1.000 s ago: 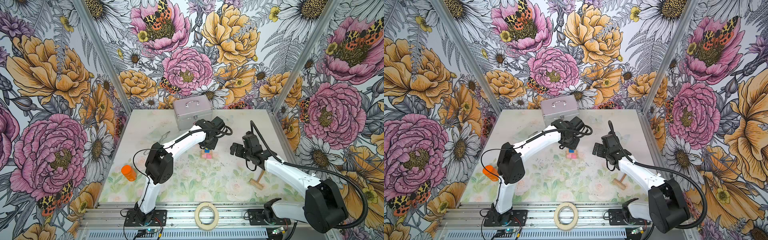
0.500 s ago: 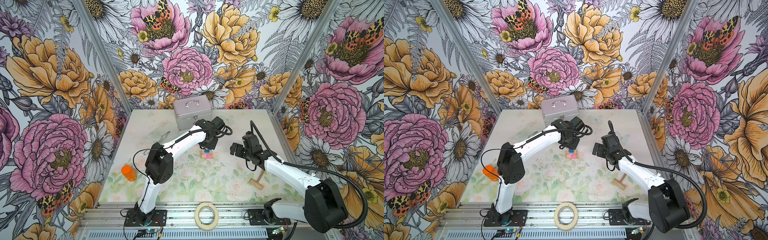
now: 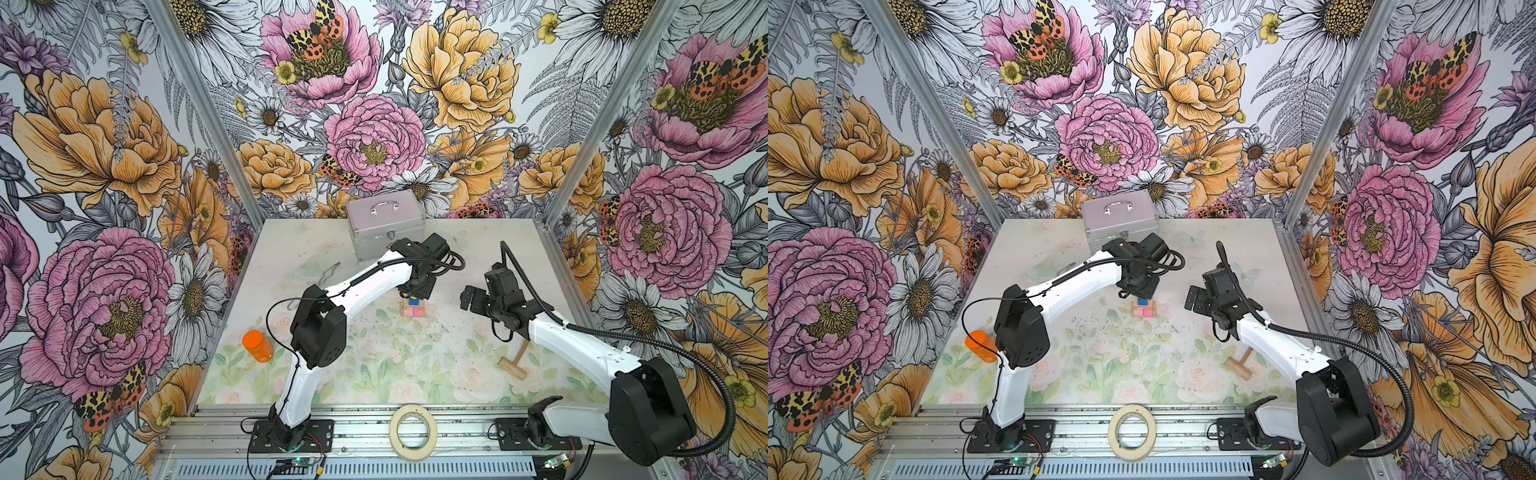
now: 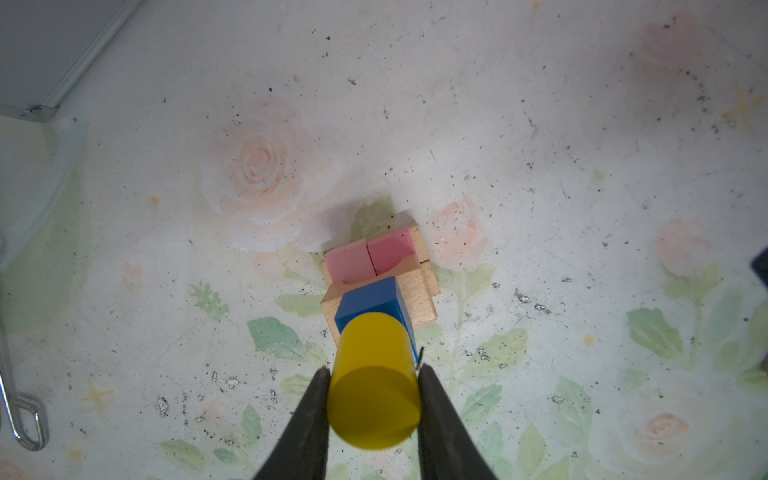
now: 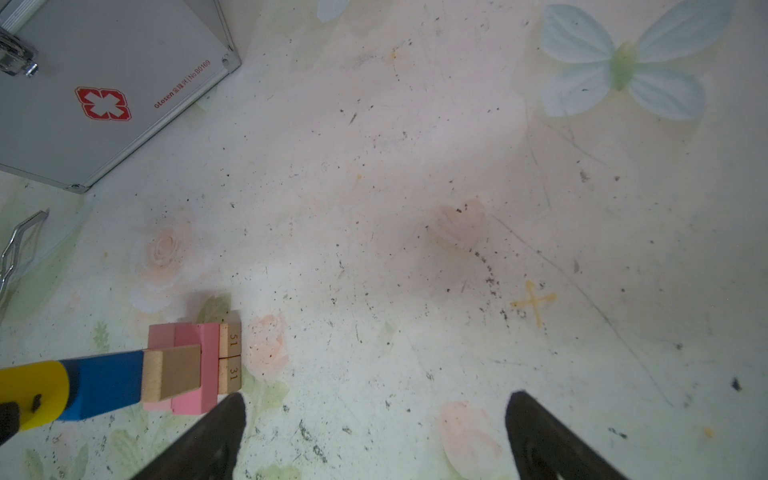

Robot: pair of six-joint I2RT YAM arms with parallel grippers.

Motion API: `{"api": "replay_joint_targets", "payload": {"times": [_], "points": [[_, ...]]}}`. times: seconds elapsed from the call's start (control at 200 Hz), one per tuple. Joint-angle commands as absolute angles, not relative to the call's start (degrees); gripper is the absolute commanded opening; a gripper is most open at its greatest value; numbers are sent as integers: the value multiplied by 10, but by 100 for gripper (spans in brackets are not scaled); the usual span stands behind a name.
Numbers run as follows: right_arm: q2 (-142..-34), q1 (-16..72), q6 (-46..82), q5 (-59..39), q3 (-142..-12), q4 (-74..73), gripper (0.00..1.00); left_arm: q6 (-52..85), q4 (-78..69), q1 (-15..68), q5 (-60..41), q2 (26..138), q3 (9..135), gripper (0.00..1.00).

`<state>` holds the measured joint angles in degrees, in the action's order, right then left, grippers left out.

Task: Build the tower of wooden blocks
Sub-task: 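Lower the yellow cylinder onto the blue cube with the left gripper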

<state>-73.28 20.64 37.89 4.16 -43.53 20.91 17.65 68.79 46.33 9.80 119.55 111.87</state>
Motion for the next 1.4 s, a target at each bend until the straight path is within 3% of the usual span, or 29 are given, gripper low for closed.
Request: {"api": "replay_joint_targets", "payload": {"times": [0.0, 1.396], "points": [[-737, 203, 382, 36, -430, 201, 99, 185, 685, 465, 89, 1199, 1123, 4], [-740, 202, 382, 35, -431, 200, 99, 189, 687, 461, 90, 1203, 1121, 24]]}}
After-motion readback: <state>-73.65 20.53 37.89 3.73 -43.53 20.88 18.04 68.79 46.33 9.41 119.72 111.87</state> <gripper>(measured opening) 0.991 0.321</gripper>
